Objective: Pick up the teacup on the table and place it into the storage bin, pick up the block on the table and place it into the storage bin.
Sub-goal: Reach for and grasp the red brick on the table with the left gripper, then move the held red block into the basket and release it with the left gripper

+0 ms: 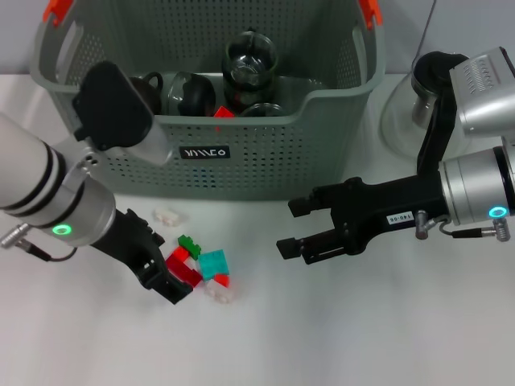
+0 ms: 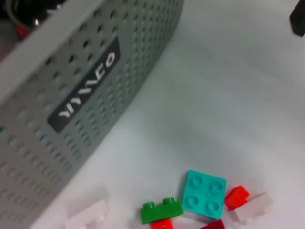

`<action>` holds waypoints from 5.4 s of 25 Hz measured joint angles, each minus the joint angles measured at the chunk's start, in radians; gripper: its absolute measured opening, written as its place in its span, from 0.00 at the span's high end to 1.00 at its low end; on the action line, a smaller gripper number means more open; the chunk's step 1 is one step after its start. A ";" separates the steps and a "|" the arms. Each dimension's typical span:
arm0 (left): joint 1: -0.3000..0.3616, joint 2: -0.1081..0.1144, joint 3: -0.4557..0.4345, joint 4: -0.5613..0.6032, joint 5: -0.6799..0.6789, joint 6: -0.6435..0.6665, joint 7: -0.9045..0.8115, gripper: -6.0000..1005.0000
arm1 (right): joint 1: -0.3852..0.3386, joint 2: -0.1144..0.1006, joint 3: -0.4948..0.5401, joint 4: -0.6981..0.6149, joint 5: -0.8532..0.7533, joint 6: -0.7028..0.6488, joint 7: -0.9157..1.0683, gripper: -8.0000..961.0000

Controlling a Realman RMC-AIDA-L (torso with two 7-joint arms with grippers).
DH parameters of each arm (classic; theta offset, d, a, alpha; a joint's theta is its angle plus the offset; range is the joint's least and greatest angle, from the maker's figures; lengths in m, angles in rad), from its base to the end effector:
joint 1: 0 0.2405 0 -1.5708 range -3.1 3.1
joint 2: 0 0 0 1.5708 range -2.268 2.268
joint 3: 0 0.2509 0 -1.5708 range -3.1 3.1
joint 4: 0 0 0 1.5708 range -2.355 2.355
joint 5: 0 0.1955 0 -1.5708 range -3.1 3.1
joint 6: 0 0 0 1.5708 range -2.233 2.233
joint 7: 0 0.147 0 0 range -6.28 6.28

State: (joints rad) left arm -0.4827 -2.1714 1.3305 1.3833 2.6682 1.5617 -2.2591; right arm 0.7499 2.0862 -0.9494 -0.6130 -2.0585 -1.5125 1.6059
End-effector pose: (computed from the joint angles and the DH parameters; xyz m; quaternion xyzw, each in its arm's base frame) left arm -0.2080 0.3123 -0.0152 -0.9403 -0.2477 0.1866 0.1399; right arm 0.1807 0.3394 -0.0457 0.9703 -0.1921 -0.1467 0.0050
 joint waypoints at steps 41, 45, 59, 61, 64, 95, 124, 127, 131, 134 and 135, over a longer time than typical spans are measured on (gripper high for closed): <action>-0.014 -0.005 0.243 -0.074 0.112 -0.185 -0.298 0.07 | -0.001 -0.002 0.000 -0.008 -0.005 0.014 -0.023 0.11; -0.016 -0.004 0.246 -0.076 0.112 -0.190 -0.299 0.07 | -0.001 -0.003 0.000 -0.008 -0.005 0.016 -0.023 0.11; -0.022 -0.005 0.258 -0.086 0.131 -0.205 -0.306 0.07 | -0.001 -0.004 0.001 -0.008 0.000 0.016 -0.023 0.11; -0.022 -0.005 0.260 -0.086 0.131 -0.201 -0.307 0.07 | -0.001 -0.005 0.002 -0.008 0.000 0.017 -0.023 0.11; -0.025 -0.005 0.260 -0.085 0.127 -0.197 -0.307 0.07 | -0.001 -0.006 0.003 -0.008 0.000 0.021 -0.023 0.11; -0.038 -0.003 0.283 -0.103 0.137 -0.209 -0.337 0.08 | -0.001 -0.006 0.005 -0.008 0.002 0.034 -0.033 0.11; -0.040 -0.002 0.268 -0.079 0.177 -0.166 -0.359 0.33 | 0.002 -0.006 0.018 -0.008 0.003 0.039 -0.034 0.11; -0.032 -0.002 0.258 -0.055 0.185 -0.146 -0.359 0.33 | 0.003 -0.006 0.018 -0.008 0.003 0.040 -0.034 0.11; -0.005 -0.002 0.196 0.038 0.174 -0.067 -0.350 0.33 | 0.001 -0.008 0.018 -0.008 0.003 0.041 -0.035 0.11; 0.021 -0.002 0.111 0.133 0.089 0.026 -0.308 0.33 | -0.005 -0.010 0.018 -0.008 0.003 0.039 -0.035 0.11; 0.026 -0.002 0.068 0.165 0.030 0.065 -0.283 0.33 | -0.008 -0.012 0.018 -0.008 0.003 0.036 -0.035 0.11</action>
State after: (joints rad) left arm -0.4564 -2.1730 1.3988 1.5483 2.6986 1.6269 -2.5424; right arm 0.7418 2.0746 -0.9311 -0.6213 -2.0554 -1.4761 1.5709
